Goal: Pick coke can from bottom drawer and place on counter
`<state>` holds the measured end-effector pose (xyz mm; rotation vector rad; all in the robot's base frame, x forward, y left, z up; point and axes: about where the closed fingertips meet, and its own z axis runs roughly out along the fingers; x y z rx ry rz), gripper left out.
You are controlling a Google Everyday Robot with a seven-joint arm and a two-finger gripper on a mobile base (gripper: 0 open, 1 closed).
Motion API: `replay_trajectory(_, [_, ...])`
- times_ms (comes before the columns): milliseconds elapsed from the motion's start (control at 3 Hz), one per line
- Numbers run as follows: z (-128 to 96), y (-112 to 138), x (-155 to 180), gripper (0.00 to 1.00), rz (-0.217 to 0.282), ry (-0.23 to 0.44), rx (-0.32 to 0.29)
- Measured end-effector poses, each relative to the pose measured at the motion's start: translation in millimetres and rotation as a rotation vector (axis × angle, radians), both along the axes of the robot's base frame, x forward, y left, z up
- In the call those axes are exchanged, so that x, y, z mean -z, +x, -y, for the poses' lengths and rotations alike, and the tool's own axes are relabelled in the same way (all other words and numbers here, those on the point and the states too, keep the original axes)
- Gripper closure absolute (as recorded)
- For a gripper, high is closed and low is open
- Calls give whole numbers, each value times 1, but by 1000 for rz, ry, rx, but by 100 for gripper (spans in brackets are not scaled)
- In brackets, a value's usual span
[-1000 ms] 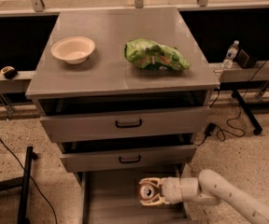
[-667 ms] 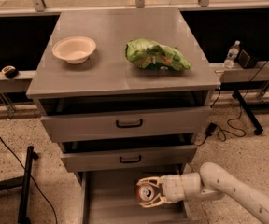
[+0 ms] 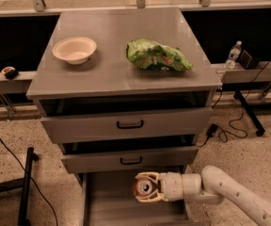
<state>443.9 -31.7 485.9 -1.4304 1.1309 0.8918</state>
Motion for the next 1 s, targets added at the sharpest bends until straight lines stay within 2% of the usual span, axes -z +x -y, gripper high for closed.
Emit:
replay_trajectory(333, [-10,-3,-73,100,-97,70,199])
replay_trajectory(667, [-8,-6,-105,100,-160,18,333])
replay_trajectory(1000, [-3,2,-126,100,-130,28,374])
